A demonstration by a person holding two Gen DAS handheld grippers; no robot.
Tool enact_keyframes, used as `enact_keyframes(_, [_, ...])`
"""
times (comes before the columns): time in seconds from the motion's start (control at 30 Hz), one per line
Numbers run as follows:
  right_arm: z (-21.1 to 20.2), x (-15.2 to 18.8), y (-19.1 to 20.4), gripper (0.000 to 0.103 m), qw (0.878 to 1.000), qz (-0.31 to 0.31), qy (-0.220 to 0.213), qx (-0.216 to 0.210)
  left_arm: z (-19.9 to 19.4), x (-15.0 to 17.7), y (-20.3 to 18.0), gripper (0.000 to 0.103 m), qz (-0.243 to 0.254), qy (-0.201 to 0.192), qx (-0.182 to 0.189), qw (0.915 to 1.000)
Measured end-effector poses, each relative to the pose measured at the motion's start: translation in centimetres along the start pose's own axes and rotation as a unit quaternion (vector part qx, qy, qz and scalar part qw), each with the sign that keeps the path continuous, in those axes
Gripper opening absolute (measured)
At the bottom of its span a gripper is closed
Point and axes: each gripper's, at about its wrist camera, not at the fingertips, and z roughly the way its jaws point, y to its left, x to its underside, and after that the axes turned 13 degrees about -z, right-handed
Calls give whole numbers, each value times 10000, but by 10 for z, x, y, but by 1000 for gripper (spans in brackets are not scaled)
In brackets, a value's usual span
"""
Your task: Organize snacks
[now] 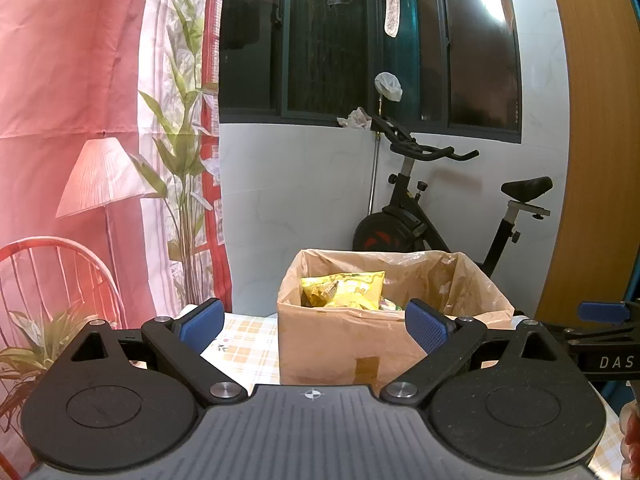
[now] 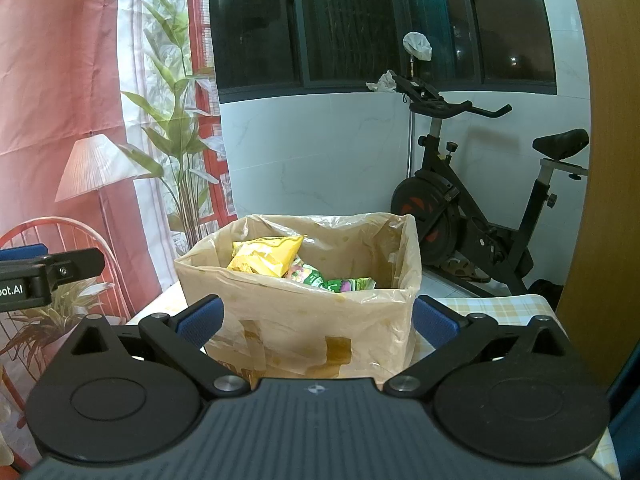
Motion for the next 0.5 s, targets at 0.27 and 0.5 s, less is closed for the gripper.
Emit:
enact_keyframes(0.27, [0, 0, 0, 103, 10000, -1, 2, -4, -1, -2, 0, 98, -48, -7, -5, 10000])
enact_keyframes(0.5, [0, 0, 1, 103, 10000, -3, 2, -6, -1, -2, 1, 98, -62, -1, 8, 10000])
